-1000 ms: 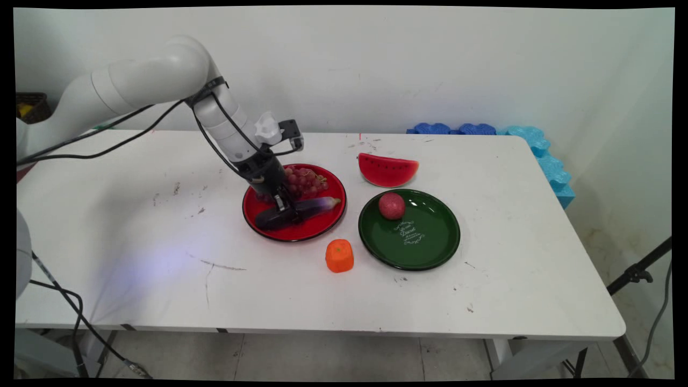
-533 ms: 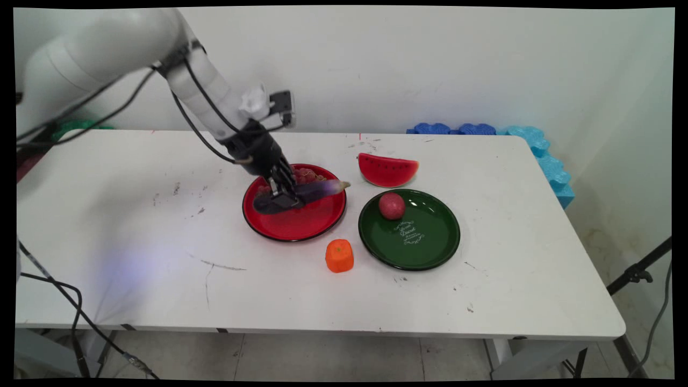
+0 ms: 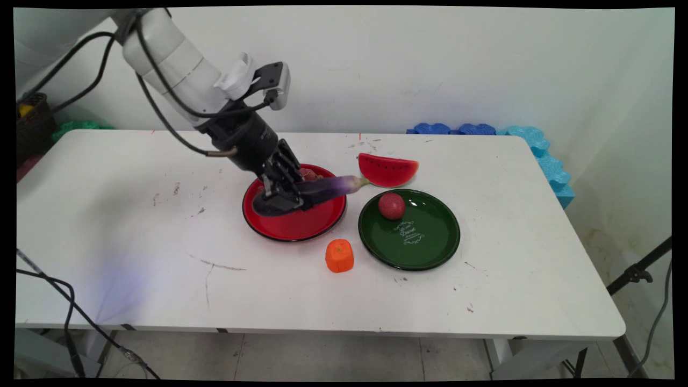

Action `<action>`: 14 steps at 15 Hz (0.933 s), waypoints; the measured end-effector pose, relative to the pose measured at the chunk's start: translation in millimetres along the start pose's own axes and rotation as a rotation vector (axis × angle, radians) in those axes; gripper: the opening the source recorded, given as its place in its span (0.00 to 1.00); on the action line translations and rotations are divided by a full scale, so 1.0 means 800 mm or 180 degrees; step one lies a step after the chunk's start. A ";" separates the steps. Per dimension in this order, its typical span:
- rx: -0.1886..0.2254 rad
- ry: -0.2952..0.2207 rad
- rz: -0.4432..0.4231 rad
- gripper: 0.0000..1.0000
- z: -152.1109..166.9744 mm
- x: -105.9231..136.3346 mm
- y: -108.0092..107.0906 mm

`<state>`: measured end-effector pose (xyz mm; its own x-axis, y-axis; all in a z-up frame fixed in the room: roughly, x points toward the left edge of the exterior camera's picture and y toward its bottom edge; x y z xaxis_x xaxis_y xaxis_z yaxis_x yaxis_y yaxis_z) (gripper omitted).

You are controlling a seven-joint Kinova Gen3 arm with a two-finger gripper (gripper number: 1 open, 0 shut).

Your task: Place the picked object on the table

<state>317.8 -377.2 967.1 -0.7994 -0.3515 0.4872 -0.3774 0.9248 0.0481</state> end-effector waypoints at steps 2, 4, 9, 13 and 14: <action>-0.0037 0.0030 0.0088 0.00 0.002 0.002 0.021; -0.0064 0.0028 0.0167 0.00 0.014 0.000 0.040; -0.0067 -0.0007 0.0349 0.00 0.073 -0.013 0.068; -0.0046 -0.0061 0.0396 0.00 0.123 -0.024 0.070; -0.0044 -0.0070 0.0400 0.00 0.130 -0.026 0.070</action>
<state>265.1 -333.5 869.2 -0.8502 -0.2358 0.4708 -0.2673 0.9636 -0.0001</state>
